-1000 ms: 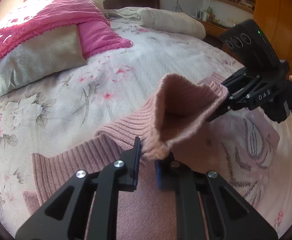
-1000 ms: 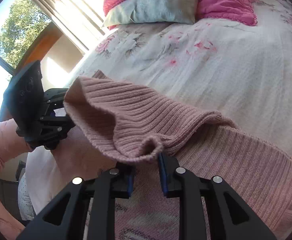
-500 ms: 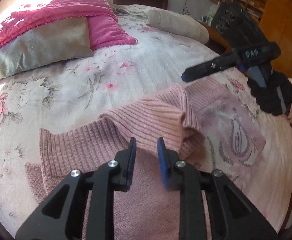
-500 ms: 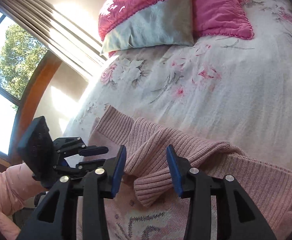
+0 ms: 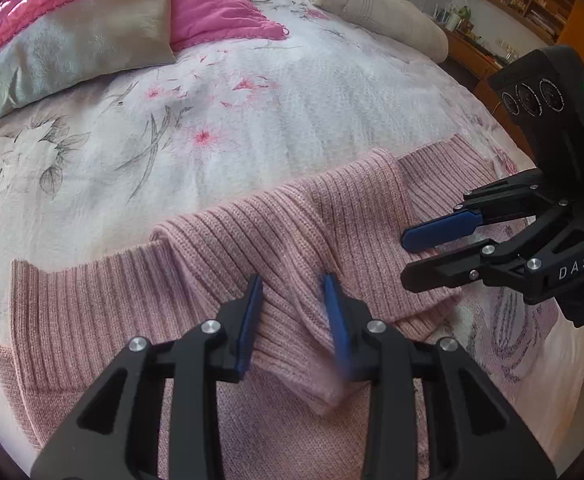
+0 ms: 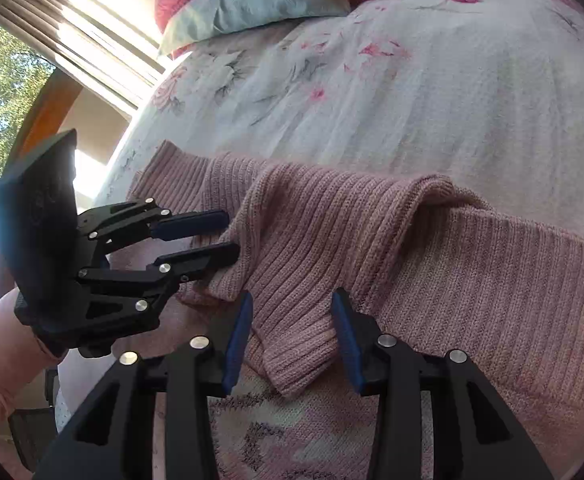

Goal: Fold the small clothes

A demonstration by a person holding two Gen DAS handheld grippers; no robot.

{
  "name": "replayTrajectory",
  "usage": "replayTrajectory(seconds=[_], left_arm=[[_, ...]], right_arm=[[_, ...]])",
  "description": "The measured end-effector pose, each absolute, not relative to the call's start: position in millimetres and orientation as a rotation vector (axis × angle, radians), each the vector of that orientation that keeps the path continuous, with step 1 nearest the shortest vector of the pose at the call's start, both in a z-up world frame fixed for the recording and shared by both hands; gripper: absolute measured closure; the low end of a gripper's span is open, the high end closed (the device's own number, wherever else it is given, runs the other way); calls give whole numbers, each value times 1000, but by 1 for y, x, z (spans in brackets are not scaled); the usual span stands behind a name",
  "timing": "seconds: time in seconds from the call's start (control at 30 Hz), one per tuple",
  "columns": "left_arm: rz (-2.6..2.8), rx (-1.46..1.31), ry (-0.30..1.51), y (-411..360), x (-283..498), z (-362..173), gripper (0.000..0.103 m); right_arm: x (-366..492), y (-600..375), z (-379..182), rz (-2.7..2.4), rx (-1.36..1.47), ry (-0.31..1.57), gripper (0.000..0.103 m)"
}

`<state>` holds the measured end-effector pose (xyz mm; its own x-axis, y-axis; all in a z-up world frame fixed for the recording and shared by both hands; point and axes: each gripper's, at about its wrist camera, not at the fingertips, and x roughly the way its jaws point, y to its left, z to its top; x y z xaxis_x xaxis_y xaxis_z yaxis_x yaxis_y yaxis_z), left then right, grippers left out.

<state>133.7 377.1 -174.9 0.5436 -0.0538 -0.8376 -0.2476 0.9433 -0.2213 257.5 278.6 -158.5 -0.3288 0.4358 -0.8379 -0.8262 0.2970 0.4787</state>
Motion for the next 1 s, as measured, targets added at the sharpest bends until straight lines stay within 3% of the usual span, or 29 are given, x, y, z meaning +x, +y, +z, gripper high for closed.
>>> replayTrajectory(seconds=[0.23,0.37,0.4,0.43,0.5,0.7,1.0], left_arm=[[144,-348,1031,386,133,-191,70],[174,-384,1038,387,133,-182,70],[181,-386,1033,387,131,-176,70],[186,-391,1026,386,129,-168,70],[201,-388,1003,384,122,-153,70],[172,-401,923,370,122,-121,69],[123,-401,1015,338,148,-152,69]], right_arm=[[262,277,-180,1339,-354,1390,62],[272,266,-164,1310,-264,1439,62],[275,257,-153,1301,-255,1421,57],[277,246,-139,1288,-251,1394,44],[287,217,-114,1247,-223,1358,26],[336,122,-86,1025,-170,1376,16],[359,77,-167,978,-32,1592,16]])
